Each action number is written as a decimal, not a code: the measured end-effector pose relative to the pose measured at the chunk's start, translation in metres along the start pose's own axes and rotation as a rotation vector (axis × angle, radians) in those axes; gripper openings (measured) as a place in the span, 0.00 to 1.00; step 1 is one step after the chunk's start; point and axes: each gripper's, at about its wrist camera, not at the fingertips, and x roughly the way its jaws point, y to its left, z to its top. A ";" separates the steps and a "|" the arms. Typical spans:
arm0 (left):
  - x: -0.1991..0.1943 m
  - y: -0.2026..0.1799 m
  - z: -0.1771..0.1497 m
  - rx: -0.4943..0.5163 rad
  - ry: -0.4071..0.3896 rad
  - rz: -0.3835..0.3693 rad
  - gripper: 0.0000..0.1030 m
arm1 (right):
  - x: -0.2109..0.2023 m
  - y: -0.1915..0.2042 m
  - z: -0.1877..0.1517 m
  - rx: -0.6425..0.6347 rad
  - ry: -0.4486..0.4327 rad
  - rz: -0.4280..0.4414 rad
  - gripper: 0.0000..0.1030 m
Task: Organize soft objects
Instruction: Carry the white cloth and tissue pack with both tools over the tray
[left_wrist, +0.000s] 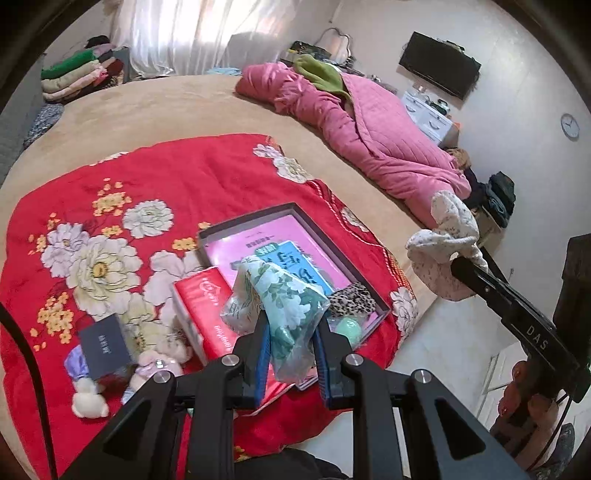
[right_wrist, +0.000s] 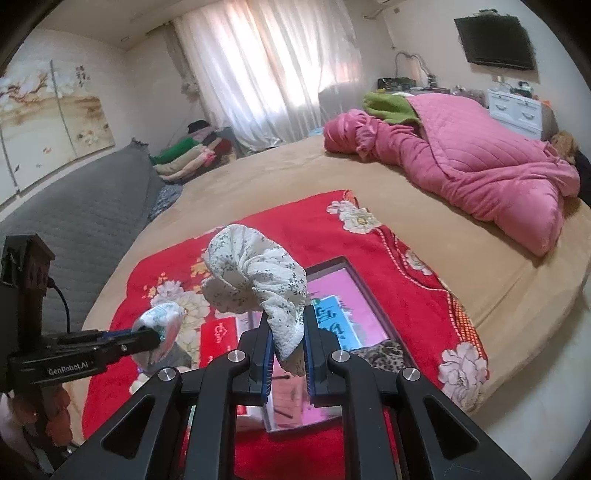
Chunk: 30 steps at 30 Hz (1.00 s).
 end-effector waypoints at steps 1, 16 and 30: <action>0.003 -0.003 0.000 0.005 0.003 -0.003 0.21 | 0.000 -0.002 0.000 0.003 0.000 -0.003 0.13; 0.079 -0.046 -0.003 0.057 0.121 -0.073 0.21 | 0.020 -0.037 -0.009 0.050 0.045 -0.036 0.13; 0.152 -0.071 -0.011 0.081 0.232 -0.086 0.21 | 0.049 -0.066 -0.018 0.074 0.116 -0.047 0.13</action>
